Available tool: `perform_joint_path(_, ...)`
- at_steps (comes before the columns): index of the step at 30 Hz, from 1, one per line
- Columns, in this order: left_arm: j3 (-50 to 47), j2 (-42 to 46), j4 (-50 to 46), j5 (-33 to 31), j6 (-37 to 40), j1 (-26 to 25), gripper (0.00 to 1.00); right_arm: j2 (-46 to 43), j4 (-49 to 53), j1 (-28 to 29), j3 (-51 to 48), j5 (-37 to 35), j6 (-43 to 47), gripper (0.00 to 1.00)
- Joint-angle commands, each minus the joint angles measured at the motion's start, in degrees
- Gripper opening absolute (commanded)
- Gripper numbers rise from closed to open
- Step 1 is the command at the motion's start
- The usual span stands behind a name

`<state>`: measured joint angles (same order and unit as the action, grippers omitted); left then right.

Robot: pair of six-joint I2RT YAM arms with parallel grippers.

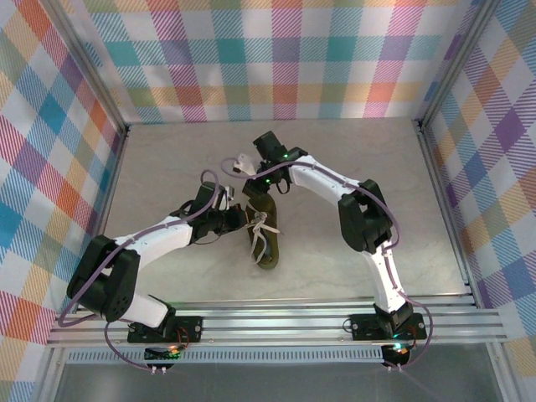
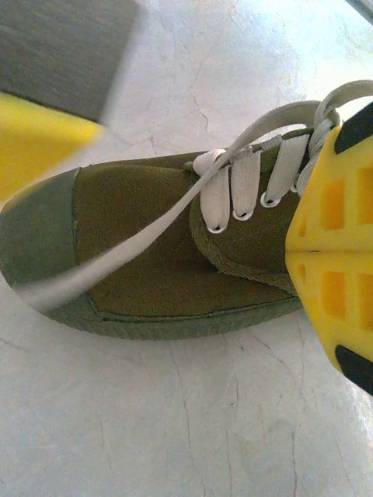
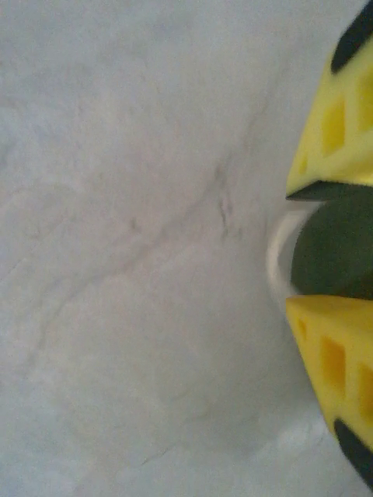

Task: Tie the shoes

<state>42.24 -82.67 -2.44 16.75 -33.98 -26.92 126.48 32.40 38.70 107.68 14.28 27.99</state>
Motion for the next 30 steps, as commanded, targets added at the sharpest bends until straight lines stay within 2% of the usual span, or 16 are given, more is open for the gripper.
perform_joint_path(1,-0.72,1.37,2.55,-1.2,-2.15,-0.5,0.0,-2.33,3.27,-0.79,0.2,4.07,-8.74,0.48)
perform_joint_path(6,0.2,1.72,0.65,-1.78,-0.97,-0.49,0.0,-14.3,1.54,-2.76,-10.81,5.39,-14.18,0.53)
perform_joint_path(9,1.27,1.62,-0.75,-1.86,-0.13,-0.49,0.0,-20.89,-1.25,-3.37,-20.65,7.26,-10.74,0.54)
perform_joint_path(12,2.25,1.16,-1.75,-1.21,0.49,-0.51,0.0,-23.79,-1.54,-3.37,-28.46,7.19,-5.49,0.54)
perform_joint_path(17,2.76,1.07,-3.45,-1.09,0.58,-0.49,0.0,-21.69,0.95,-3.28,-32.94,8.21,-1.82,0.54)
perform_joint_path(27,2.25,2.08,-4.5,-1.64,0.51,-0.49,0.0,-14.95,2.66,-2.78,-29.74,11.81,-0.97,0.54)
perform_joint_path(30,2.43,2.03,-4.68,-1.8,0.49,-0.5,0.0,-13.56,4.28,-2.75,-28.21,11.92,-0.28,0.49)
